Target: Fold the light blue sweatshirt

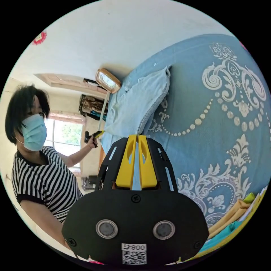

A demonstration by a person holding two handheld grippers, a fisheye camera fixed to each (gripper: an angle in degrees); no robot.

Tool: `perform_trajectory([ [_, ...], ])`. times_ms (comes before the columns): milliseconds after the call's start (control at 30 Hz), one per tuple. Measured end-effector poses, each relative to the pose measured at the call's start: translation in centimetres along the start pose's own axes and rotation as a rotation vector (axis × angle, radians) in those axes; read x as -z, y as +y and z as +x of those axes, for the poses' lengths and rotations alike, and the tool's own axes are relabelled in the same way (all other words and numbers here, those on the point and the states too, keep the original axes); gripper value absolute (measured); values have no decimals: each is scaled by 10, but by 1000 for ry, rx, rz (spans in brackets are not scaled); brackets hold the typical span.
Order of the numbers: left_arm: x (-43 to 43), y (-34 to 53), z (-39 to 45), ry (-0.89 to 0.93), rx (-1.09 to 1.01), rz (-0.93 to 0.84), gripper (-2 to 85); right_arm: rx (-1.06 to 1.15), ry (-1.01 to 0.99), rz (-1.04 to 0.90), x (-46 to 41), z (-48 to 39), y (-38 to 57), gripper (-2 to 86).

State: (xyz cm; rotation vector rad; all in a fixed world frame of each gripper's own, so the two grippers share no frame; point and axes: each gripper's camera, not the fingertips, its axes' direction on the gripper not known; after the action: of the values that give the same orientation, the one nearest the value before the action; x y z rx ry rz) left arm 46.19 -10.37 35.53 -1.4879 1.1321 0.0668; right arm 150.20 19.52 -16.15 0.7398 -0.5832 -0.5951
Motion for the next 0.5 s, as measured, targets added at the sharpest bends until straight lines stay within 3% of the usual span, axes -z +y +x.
perform_trajectory([
  [100, -11, 5, 0, -24, 21, -11, 6, 13, 85, -102, -14, 6, -3, 11],
  [233, -45, 19, -7, -60, 83, -78, 10, -110, 56, -173, -45, 44, 9, 12],
  [367, -43, 32, 1, -137, 115, -53, 9, -148, -30, -87, -39, 57, 26, 13],
  [433, -36, 38, 4, -173, 127, -29, 7, -175, 19, -23, -28, 58, 36, 12],
  [500, -32, 45, 11, -130, 124, 4, 5, -183, 5, 65, -16, 54, 45, 9],
])
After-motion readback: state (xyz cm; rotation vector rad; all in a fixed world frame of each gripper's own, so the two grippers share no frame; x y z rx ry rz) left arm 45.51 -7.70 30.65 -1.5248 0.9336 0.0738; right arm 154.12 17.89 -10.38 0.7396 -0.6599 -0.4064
